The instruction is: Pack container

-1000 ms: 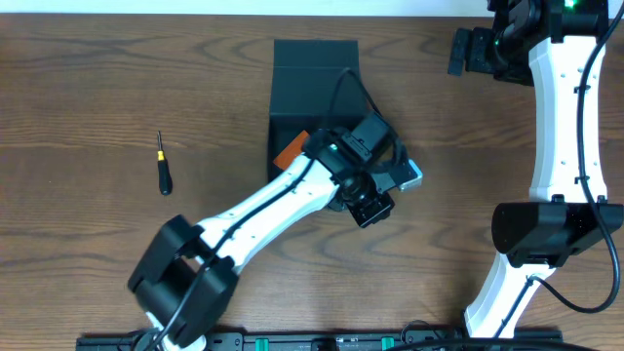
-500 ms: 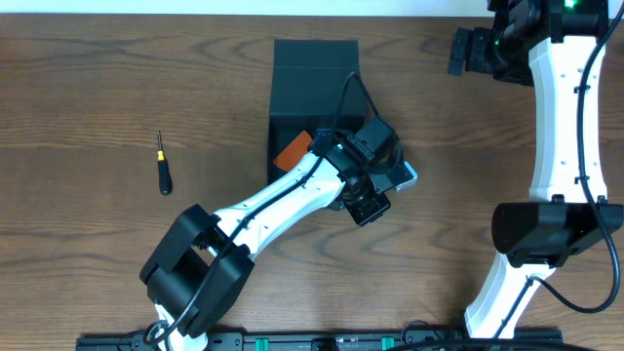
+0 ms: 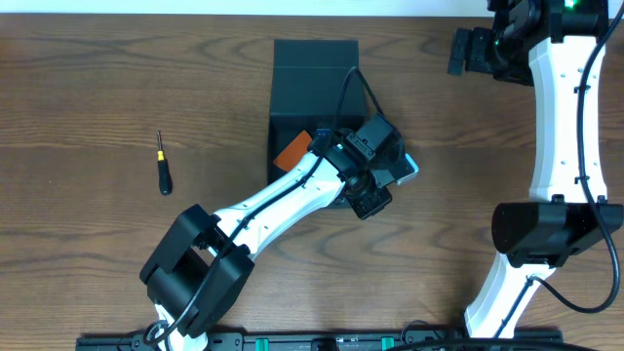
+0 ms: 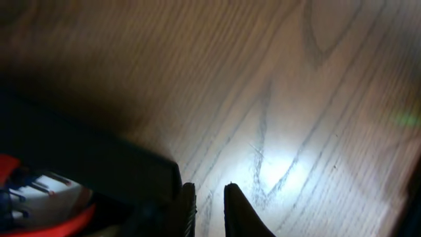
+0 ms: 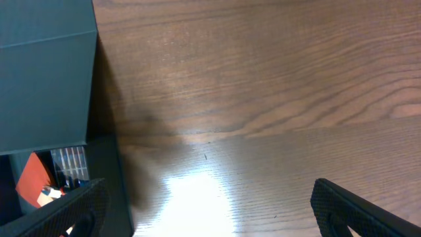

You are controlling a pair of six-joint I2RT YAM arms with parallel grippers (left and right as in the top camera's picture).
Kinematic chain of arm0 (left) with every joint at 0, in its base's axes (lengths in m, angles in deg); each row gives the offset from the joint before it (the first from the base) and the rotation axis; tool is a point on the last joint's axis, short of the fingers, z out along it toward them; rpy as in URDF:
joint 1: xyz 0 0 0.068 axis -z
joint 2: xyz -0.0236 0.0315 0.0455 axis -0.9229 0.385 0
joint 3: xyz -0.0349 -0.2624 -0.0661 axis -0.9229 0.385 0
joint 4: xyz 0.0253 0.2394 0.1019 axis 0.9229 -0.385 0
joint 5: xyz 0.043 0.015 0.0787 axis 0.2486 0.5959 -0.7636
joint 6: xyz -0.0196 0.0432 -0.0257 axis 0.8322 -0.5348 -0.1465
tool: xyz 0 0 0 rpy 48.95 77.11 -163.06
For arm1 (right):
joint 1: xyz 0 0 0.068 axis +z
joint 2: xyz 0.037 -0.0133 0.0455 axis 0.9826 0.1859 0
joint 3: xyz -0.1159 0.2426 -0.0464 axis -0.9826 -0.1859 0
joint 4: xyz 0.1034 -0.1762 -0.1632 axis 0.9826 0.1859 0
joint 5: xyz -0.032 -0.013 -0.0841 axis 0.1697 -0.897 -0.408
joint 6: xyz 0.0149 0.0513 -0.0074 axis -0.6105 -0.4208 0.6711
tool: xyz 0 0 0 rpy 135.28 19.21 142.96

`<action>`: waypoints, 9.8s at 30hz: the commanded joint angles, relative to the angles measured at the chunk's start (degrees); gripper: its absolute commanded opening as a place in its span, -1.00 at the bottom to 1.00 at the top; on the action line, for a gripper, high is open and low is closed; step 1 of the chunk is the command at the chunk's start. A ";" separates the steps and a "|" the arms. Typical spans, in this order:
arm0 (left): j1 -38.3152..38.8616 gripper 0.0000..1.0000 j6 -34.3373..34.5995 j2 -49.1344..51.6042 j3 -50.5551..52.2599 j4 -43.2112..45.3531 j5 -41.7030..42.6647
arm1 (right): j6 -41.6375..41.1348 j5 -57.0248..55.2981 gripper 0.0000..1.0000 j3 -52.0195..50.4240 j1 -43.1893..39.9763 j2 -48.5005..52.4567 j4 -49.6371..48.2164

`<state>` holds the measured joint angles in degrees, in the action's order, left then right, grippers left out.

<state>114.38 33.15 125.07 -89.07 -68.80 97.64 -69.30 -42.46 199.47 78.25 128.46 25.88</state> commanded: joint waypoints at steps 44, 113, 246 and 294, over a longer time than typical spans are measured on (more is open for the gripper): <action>-9.62 -0.71 1.84 1.70 -0.81 4.24 -5.53 | 0.83 0.04 0.98 1.09 0.26 -0.37 0.04; -50.23 0.60 26.49 -4.79 0.46 -19.30 -24.90 | 0.83 0.04 0.98 1.11 0.31 -0.37 0.04; -56.98 -0.77 13.81 4.98 10.34 -7.76 -17.31 | 0.83 0.04 0.99 1.11 0.33 -0.37 0.04; -56.96 -0.89 14.91 -2.54 9.25 -8.87 -17.29 | 0.83 0.04 0.98 1.11 0.33 -0.37 0.04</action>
<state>57.66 47.75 125.18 -78.99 -77.39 80.57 -69.30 -42.46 199.47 78.25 128.46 25.90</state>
